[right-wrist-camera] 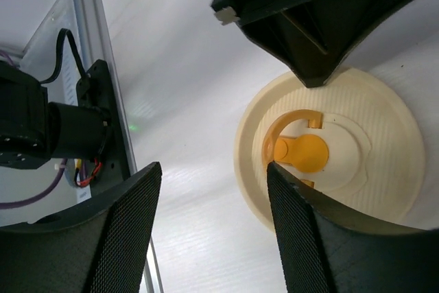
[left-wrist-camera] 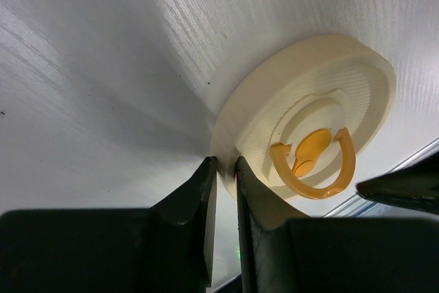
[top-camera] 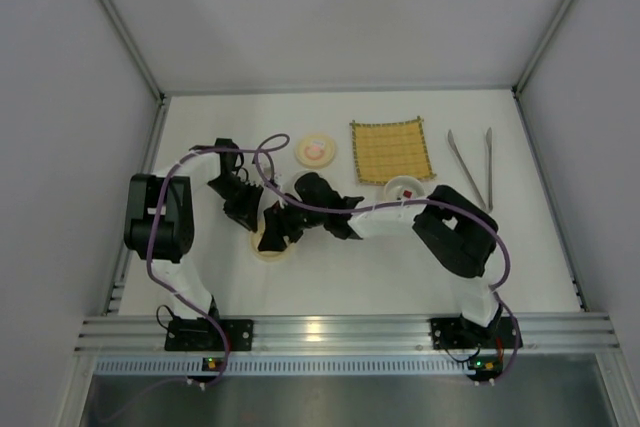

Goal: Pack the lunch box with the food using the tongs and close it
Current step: Pick up the box lid from the center of the board, then close the box lid on the packing box.

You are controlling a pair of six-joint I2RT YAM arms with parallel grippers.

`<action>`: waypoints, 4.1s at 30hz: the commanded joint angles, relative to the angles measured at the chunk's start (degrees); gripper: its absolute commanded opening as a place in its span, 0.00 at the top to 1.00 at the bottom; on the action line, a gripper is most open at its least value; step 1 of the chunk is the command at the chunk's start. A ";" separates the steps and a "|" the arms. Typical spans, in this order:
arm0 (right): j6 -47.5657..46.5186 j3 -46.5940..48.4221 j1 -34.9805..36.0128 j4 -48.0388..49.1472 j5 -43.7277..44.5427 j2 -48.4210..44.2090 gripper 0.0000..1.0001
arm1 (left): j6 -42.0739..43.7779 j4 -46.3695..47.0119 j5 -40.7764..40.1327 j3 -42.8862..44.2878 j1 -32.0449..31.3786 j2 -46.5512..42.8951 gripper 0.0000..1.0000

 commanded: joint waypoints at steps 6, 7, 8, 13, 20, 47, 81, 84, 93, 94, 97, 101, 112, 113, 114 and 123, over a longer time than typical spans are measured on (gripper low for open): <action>-12.61 0.61 -2.73 -9.55 -3.14 -16.32 0.35 | -0.01 2.83 1.47 -0.38 1.69 -8.01 0.57; -12.70 0.44 -4.83 -10.35 -5.33 -17.37 0.34 | 0.16 2.57 2.00 -0.12 2.05 -9.15 0.46; -12.18 0.00 -6.16 -10.44 -6.22 -19.38 0.33 | 0.17 1.96 2.10 0.58 2.31 -10.38 0.39; -14.54 0.08 -15.28 -17.46 -13.68 -25.54 0.30 | 2.44 0.29 1.14 2.78 3.02 -19.69 0.02; -23.33 -3.95 -27.86 -30.12 -17.92 -39.69 0.20 | 9.74 -0.86 -0.72 3.22 3.02 -31.04 0.02; -29.58 -10.73 -60.22 -45.42 -23.89 -48.58 0.20 | 69.34 -2.10 -2.83 -11.19 -20.28 -23.32 0.25; -32.31 -11.43 -60.84 -47.27 -25.56 -48.76 0.21 | 61.17 3.27 -5.37 -7.15 -20.45 -13.03 0.68; -32.22 -11.43 -60.84 -47.80 -25.30 -49.11 0.20 | 56.08 2.75 -6.68 -6.02 -20.62 -14.17 0.77; -30.81 -12.04 -60.84 -47.62 -23.72 -52.18 0.01 | 33.68 -9.90 -7.84 9.25 -21.33 -22.52 1.00; -30.64 -12.13 -60.84 -47.54 -23.37 -52.27 0.01 | 28.61 -10.96 -7.84 11.38 -21.42 -22.96 1.00; -30.20 -12.04 -60.84 -47.27 -22.05 -52.45 0.01 | 20.49 -14.90 -9.15 21.54 -21.51 -21.39 1.00; -29.85 -11.87 -60.84 -47.27 -19.68 -52.54 0.01 | 7.00 -15.64 -9.24 32.46 -21.51 -15.76 1.00; -29.67 -14.24 -60.75 -47.80 -17.57 -55.08 0.01 | -24.87 -23.35 -26.44 56.92 -23.52 11.30 1.00; -29.67 -14.42 -60.84 -47.63 -17.22 -55.26 0.01 | -27.41 -22.84 -28.47 56.05 -23.79 11.58 1.00; -29.67 -14.50 -60.84 -47.54 -16.95 -55.70 0.01 | -29.00 -22.14 -30.58 54.31 -24.23 11.75 1.00; -29.76 -15.91 -60.92 -46.39 -17.65 -55.70 0.01 | -38.24 -20.37 -28.32 52.62 -24.14 11.23 1.00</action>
